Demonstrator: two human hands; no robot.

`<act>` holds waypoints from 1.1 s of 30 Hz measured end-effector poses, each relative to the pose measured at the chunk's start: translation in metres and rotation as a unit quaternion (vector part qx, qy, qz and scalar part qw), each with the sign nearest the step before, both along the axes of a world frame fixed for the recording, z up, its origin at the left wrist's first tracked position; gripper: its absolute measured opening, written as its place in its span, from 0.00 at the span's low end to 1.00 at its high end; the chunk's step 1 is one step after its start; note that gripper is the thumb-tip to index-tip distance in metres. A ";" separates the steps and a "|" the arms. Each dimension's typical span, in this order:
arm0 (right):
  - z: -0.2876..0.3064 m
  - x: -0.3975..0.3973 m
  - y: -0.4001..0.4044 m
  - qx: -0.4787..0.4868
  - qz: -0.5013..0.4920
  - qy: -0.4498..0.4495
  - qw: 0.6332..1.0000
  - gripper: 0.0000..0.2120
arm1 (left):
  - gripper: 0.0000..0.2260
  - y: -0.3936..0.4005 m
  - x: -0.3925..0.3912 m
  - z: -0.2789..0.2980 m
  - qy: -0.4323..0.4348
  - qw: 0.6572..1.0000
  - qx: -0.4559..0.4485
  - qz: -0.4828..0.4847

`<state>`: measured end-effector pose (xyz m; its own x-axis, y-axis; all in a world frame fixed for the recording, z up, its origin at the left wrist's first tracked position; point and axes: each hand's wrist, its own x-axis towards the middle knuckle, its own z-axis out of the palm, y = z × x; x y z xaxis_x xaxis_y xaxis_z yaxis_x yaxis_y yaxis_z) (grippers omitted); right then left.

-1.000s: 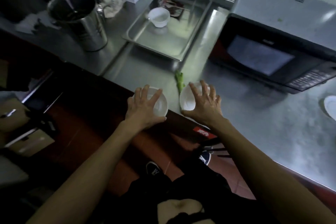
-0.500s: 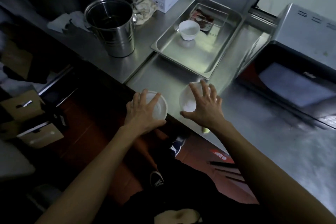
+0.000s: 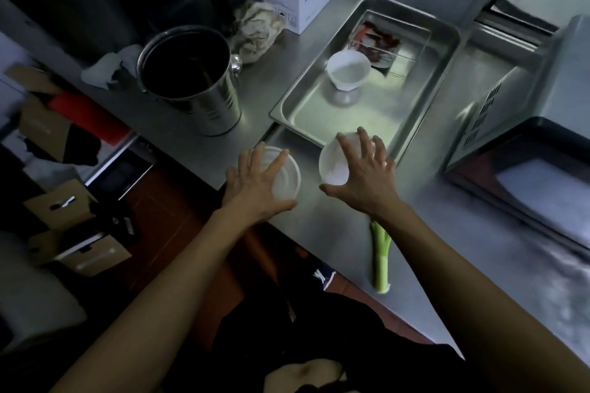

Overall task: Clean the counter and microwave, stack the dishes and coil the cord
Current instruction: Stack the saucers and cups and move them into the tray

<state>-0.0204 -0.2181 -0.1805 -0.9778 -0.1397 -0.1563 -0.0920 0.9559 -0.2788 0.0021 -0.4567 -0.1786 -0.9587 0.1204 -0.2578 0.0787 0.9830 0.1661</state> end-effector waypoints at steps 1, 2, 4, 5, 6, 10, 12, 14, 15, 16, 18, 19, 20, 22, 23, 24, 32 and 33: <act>0.001 -0.005 0.003 -0.001 -0.007 -0.001 1.000 0.54 | 0.49 0.003 -0.008 0.001 -0.001 1.000 0.004 0.001; 0.001 -0.010 0.007 -0.001 -0.016 -0.002 1.000 0.54 | 0.49 0.007 -0.017 0.002 0.001 1.000 0.007 0.000; 0.001 -0.018 0.016 0.002 -0.037 0.000 0.999 0.54 | 0.49 0.016 -0.037 0.006 0.024 1.000 0.011 -0.017; 0.001 -0.022 0.021 0.004 -0.046 0.001 0.999 0.54 | 0.48 0.021 -0.047 0.008 0.039 0.999 0.018 -0.028; 0.002 -0.026 0.026 0.008 -0.055 0.000 0.998 0.54 | 0.47 0.026 -0.057 0.008 0.048 0.998 0.031 -0.037; 0.001 -0.035 0.044 0.023 -0.103 0.003 0.994 0.52 | 0.47 0.051 -0.100 0.004 0.025 0.996 0.056 -0.071; 0.002 -0.038 0.050 0.027 -0.130 0.003 0.991 0.52 | 0.47 0.064 -0.124 0.001 0.012 0.994 0.058 -0.097; 0.003 -0.040 0.055 0.030 -0.165 -0.004 0.986 0.52 | 0.47 0.080 -0.148 -0.004 -0.006 0.989 0.058 -0.135; 0.004 -0.040 0.058 0.030 -0.185 -0.009 0.982 0.52 | 0.47 0.088 -0.159 -0.007 -0.014 0.986 0.057 -0.154; 0.004 -0.040 0.060 0.030 -0.202 -0.015 0.979 0.51 | 0.47 0.096 -0.169 -0.010 -0.019 0.984 0.054 -0.171; 0.004 -0.040 0.062 0.032 -0.228 -0.026 0.973 0.51 | 0.47 0.112 -0.185 -0.016 -0.033 0.979 0.046 -0.196; 0.003 -0.040 0.063 0.032 -0.240 -0.031 0.970 0.51 | 0.47 0.119 -0.192 -0.019 -0.042 0.976 0.043 -0.209; 0.002 -0.040 0.064 0.033 -0.252 -0.035 0.966 0.52 | 0.47 0.127 -0.197 -0.023 -0.051 0.972 0.040 -0.225; 0.001 -0.039 0.064 0.036 -0.274 -0.042 0.960 0.52 | 0.48 0.139 -0.205 -0.032 -0.071 0.963 0.031 -0.259; 0.001 -0.039 0.063 0.037 -0.283 -0.044 0.957 0.53 | 0.48 0.144 -0.208 -0.037 -0.078 0.958 0.027 -0.274; 0.001 -0.039 0.062 0.036 -0.291 -0.045 0.955 0.53 | 0.48 0.149 -0.211 -0.043 -0.083 0.954 0.024 -0.288; -0.010 -0.043 0.059 0.030 -0.328 -0.054 0.943 0.53 | 0.45 0.180 -0.222 -0.073 -0.080 0.927 0.010 -0.365; -0.011 -0.043 0.059 0.029 -0.329 -0.058 0.942 0.53 | 0.45 0.182 -0.223 -0.075 -0.082 0.926 0.011 -0.370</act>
<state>-0.0635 -0.1591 -0.1917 -0.8256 0.5026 -0.2564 0.5537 0.8092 -0.1966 -0.2205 -0.2750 -0.2538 -0.5605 0.7347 -0.3822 0.7001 0.6668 0.2553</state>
